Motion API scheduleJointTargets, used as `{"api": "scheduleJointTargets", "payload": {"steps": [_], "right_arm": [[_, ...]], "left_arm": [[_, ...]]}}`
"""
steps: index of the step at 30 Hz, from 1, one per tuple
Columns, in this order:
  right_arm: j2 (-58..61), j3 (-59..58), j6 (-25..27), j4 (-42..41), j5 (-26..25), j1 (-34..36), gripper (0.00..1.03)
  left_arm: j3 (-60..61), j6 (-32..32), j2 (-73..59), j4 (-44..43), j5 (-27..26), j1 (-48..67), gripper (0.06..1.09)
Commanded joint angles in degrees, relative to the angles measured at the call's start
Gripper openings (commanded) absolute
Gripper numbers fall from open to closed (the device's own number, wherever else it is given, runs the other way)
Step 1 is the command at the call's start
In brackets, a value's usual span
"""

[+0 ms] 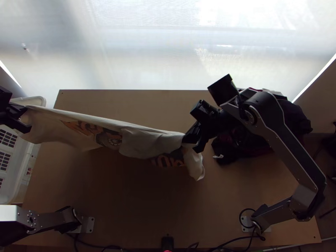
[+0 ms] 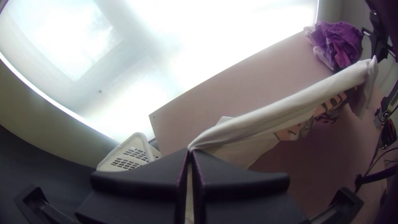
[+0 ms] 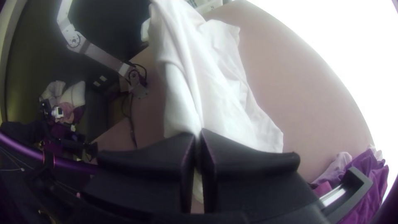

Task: Fold the t-shirt

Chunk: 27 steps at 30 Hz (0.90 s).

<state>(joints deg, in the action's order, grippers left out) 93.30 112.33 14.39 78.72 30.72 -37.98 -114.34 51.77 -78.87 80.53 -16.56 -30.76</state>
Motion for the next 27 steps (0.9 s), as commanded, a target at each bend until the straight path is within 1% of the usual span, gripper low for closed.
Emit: {"api": "scheduleJointTargets", "payload": {"steps": [1,3,6,11,12,13,16,19,21,23,26,27], "right_arm": [[-0.40,-5.72,-0.33,-2.34,-2.24,2.73,0.03],[-0.48,-10.73,-0.59,-7.44,-2.33,3.26,0.03],[1.19,-15.13,-0.59,-11.92,-2.42,3.26,0.03],[4.44,-20.40,0.55,-12.89,-2.42,1.33,0.03],[4.70,-22.42,0.81,-13.24,-2.42,0.80,0.05],[4.88,-24.71,0.90,-13.94,-2.42,0.45,0.09],[4.88,-31.39,0.90,-18.78,-2.42,-0.96,0.09],[6.28,-33.76,0.72,-21.06,-2.42,-1.84,0.09],[7.07,-33.85,0.55,-21.59,-2.33,-2.10,0.16],[7.51,-33.76,0.28,-22.47,-2.42,-2.10,0.21],[8.31,-33.41,0.28,-22.82,-2.42,-2.01,0.26],[8.39,-33.32,0.28,-22.82,-2.42,-2.10,0.26]], "left_arm": [[-0.97,-2.81,-0.93,-0.20,-0.49,1.85,0.10],[0.53,-2.99,-0.76,-0.20,-0.49,2.99,0.10],[2.99,-4.31,-0.67,-0.20,-0.49,5.10,0.10],[10.55,-2.99,0.56,-0.29,-0.41,6.15,0.10],[11.86,-2.99,0.91,-0.29,-0.41,6.07,0.10],[13.27,-2.90,1.35,-0.29,-0.49,6.15,0.10],[17.93,-2.29,2.93,-0.90,-0.41,6.15,0.10],[20.92,-2.02,4.43,-1.78,-0.41,6.15,0.10],[21.62,-1.93,4.95,-1.78,-0.41,6.15,0.10],[21.71,-1.85,5.22,-1.78,-0.41,6.07,0.10],[21.80,-1.32,5.31,-1.78,-0.32,5.71,0.10],[21.80,-0.88,5.22,-1.78,-0.41,5.45,0.10]]}}
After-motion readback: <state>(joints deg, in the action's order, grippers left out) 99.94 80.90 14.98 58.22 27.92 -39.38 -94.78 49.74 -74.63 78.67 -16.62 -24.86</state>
